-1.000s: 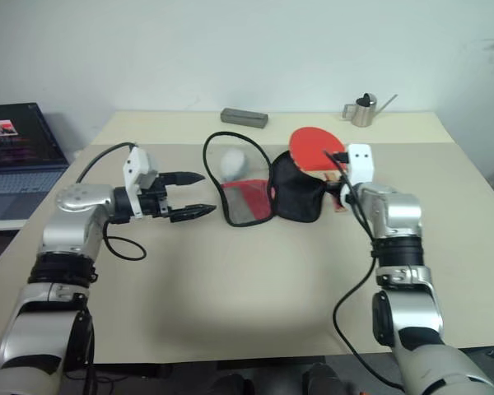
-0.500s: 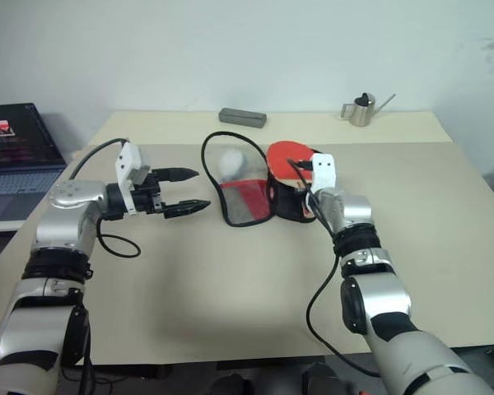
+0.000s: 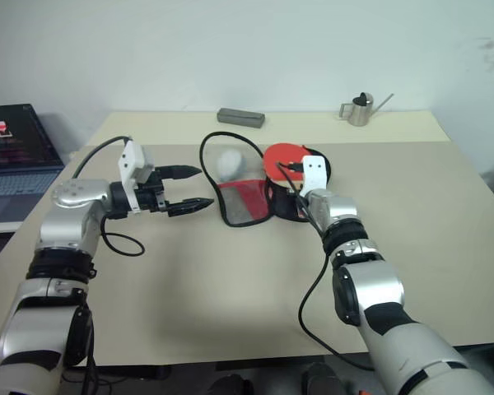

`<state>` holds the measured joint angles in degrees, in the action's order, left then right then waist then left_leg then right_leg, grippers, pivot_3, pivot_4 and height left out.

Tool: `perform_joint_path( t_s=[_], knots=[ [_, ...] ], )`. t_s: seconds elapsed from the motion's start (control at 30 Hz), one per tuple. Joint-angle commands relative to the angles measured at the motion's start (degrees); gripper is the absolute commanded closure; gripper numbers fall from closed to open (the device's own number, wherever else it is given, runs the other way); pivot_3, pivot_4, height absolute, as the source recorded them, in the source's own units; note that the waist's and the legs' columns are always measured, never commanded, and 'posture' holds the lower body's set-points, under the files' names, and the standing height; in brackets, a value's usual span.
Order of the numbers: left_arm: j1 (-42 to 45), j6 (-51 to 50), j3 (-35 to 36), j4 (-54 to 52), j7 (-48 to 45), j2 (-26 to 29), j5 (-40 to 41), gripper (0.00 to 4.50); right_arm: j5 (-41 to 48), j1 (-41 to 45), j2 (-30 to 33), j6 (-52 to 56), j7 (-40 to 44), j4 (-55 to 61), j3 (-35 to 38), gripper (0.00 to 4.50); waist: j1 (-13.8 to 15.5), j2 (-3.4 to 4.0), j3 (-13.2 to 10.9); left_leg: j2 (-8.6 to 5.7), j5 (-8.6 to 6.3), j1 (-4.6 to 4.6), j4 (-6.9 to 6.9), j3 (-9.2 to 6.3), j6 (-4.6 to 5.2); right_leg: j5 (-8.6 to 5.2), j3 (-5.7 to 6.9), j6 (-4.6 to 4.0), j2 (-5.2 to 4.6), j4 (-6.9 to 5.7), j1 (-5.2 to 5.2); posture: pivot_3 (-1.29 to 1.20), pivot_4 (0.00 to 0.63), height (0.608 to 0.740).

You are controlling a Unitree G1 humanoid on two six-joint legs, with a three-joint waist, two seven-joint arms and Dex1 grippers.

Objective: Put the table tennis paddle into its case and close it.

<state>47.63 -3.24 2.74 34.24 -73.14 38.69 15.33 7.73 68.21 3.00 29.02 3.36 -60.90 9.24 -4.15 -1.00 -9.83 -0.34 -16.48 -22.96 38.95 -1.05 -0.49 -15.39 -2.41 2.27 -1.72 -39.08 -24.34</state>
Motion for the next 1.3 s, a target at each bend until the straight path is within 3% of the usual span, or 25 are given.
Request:
perform_joint_path(
  t_s=[0.03,0.77,0.8,0.87,1.1,1.3],
  knots=[
    [0.23,0.78,1.16,-2.17,0.3,0.64,0.56,0.0,-1.01,2.52,-0.12,-3.63,-0.47,0.29,-0.72,3.41,-0.17,0.0,0.0,0.0,0.0,0.0,0.0,0.0,0.0,0.0,0.0,0.0,0.0,0.0,0.0,0.0,0.15,0.74],
    [0.13,0.89,0.92,-2.29,0.84,0.51,0.3,0.0,-2.49,1.97,-1.66,-6.55,-1.71,-2.04,-1.68,3.41,-0.65,0.0,0.0,0.0,0.01,0.01,0.0,-0.01,-0.01,0.0,0.0,0.0,-0.01,-0.01,0.01,0.0,0.15,0.74],
    [0.15,0.95,0.9,-2.22,0.86,0.5,0.25,0.0,-2.16,1.99,-1.78,-6.49,-2.06,-1.89,-1.3,2.85,-0.65,0.0,0.0,0.0,0.01,0.01,0.0,-0.01,-0.01,0.0,0.0,0.0,-0.01,-0.01,0.01,0.0,0.15,0.74],
    [0.2,1.04,0.87,-2.1,0.91,0.47,0.17,0.0,-1.69,2.13,-2.01,-6.23,-2.25,-1.55,-0.85,2.44,-0.68,0.0,0.0,0.0,0.01,0.01,0.0,-0.01,-0.01,0.0,0.0,0.0,-0.01,-0.01,0.01,0.0,0.15,0.74],
    [0.36,1.25,0.73,-1.8,1.07,0.19,-0.01,0.0,-1.07,2.98,-2.74,-6.5,-4.13,0.64,-0.18,0.15,-0.71,0.0,0.0,0.0,0.01,0.02,0.0,-0.01,-0.02,0.0,-0.01,0.0,-0.01,-0.03,0.01,0.0,0.15,0.74],
    [0.63,1.29,0.6,-1.62,1.06,0.03,-0.03,0.0,-1.3,2.54,-2.64,-6.15,-4.72,1.38,-0.01,0.02,-0.72,0.0,0.0,0.0,0.02,0.02,0.0,-0.02,-0.03,0.0,-0.01,0.0,-0.01,-0.03,0.01,0.0,0.15,0.74]
  ],
)
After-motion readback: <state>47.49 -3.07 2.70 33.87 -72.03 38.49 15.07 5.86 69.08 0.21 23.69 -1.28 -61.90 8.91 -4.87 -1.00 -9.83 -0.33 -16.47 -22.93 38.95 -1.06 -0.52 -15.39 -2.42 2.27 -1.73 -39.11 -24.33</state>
